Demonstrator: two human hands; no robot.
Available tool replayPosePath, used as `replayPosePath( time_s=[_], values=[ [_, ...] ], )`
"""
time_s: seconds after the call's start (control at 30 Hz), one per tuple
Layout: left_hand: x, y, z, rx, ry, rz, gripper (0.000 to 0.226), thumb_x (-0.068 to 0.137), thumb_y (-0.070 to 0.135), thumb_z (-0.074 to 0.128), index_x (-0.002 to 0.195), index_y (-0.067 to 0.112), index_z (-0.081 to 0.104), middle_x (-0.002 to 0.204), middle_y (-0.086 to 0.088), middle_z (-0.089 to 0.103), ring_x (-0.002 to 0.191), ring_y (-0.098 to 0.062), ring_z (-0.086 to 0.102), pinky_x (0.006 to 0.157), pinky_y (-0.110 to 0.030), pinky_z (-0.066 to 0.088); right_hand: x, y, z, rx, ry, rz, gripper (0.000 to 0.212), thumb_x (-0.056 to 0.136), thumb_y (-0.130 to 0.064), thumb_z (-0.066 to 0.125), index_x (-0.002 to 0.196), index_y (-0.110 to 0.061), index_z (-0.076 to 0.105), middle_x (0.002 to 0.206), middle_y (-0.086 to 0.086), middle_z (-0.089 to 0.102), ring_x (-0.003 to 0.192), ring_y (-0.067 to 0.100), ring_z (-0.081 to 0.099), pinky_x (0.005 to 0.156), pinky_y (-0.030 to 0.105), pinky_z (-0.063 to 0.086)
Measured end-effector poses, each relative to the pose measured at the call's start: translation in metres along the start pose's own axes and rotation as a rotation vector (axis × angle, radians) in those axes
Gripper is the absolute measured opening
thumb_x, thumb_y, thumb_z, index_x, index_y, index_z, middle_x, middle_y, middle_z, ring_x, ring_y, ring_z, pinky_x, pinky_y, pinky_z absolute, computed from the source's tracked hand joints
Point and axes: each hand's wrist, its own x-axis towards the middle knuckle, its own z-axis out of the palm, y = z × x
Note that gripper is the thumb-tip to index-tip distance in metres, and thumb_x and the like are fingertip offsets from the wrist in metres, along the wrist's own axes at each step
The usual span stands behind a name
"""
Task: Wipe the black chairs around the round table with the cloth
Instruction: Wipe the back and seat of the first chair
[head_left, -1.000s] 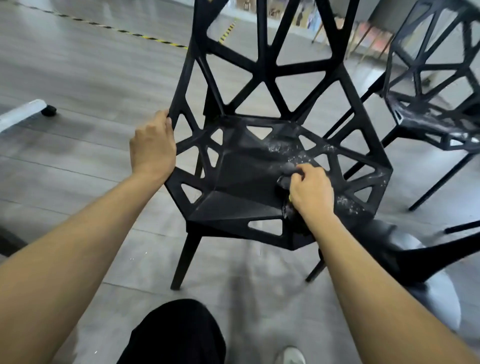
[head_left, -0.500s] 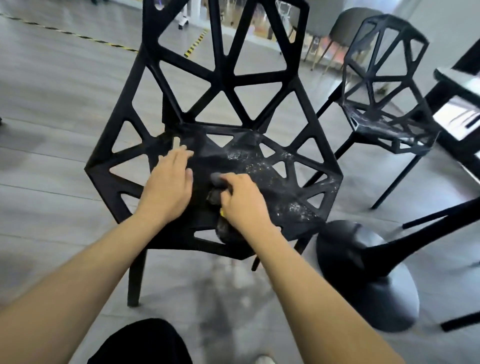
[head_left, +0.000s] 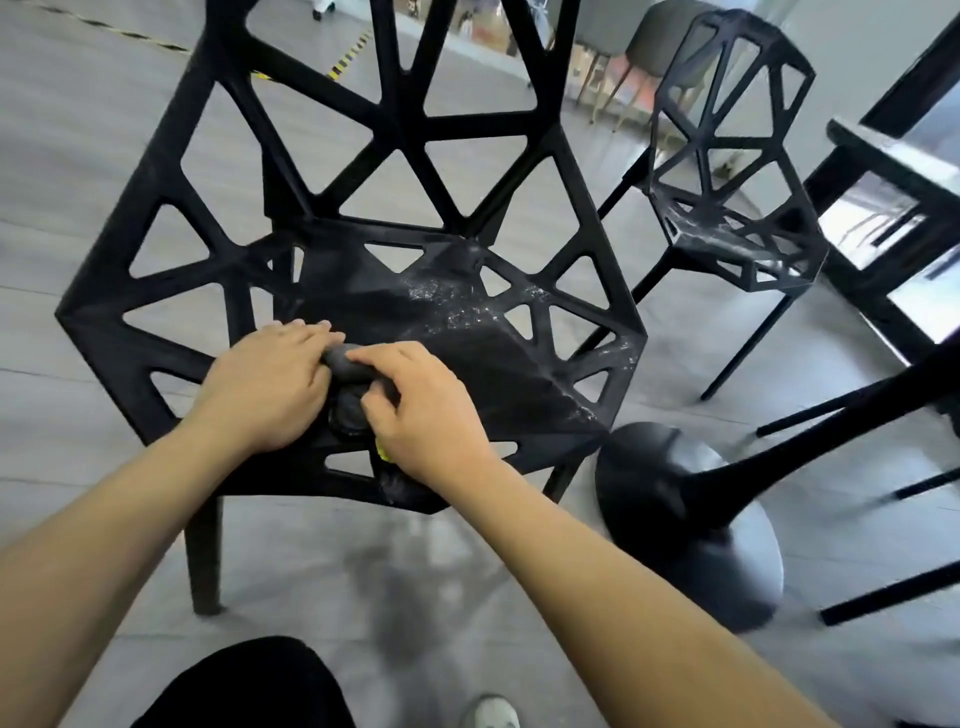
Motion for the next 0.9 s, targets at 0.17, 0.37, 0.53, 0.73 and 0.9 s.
replayPosePath(
  time_s=[0.17,0.37,0.53,0.73,0.9],
  values=[
    [-0.002,0.004,-0.002,0.009,-0.006,-0.040,0.047,0.105,0.027,0.032,0.151,0.023,0.044,0.160,0.003,0.036,0.148,-0.020,0.032,0.120,-0.034,0.019,-0.030,0.092,-0.080,-0.130,0.187,0.120,0.042,0.083,-0.013,0.051,0.120,-0.020,0.070,0.120,-0.003,0.065,0.115,0.017,0.058,0.101,0.040,0.046],
    [0.001,0.015,-0.002,0.011,-0.030,-0.070,0.046,0.105,0.024,0.032,0.148,0.018,0.046,0.159,0.000,0.038,0.146,-0.025,0.035,0.119,-0.037,0.023,-0.036,0.121,-0.103,-0.246,0.268,0.138,0.043,0.082,-0.010,0.048,0.120,-0.017,0.068,0.123,0.000,0.063,0.119,0.020,0.056,0.104,0.044,0.043],
    [0.003,0.013,0.000,-0.072,-0.024,-0.125,0.045,0.103,0.019,0.034,0.145,0.017,0.051,0.155,-0.002,0.045,0.144,-0.026,0.037,0.118,-0.039,0.028,-0.019,0.038,-0.038,0.001,-0.009,-0.079,0.042,0.086,-0.005,0.056,0.124,-0.018,0.066,0.123,0.000,0.063,0.116,0.019,0.057,0.103,0.030,0.043],
    [-0.004,0.019,0.004,-0.066,0.037,-0.133,0.047,0.105,0.017,0.032,0.150,0.013,0.043,0.155,-0.004,0.043,0.145,-0.022,0.036,0.120,-0.032,0.022,0.071,0.092,-0.036,-0.119,-0.102,0.109,0.043,0.095,-0.013,0.048,0.131,-0.033,0.062,0.130,0.002,0.060,0.120,0.026,0.056,0.103,0.041,0.046],
    [0.001,0.017,0.008,-0.104,0.069,-0.131,0.047,0.105,0.017,0.029,0.150,0.015,0.043,0.157,0.000,0.040,0.146,-0.018,0.033,0.122,-0.030,0.020,0.124,0.137,-0.029,-0.319,0.034,0.285,0.045,0.094,-0.012,0.044,0.138,-0.021,0.054,0.137,0.011,0.053,0.127,0.034,0.049,0.106,0.042,0.040]
  ],
)
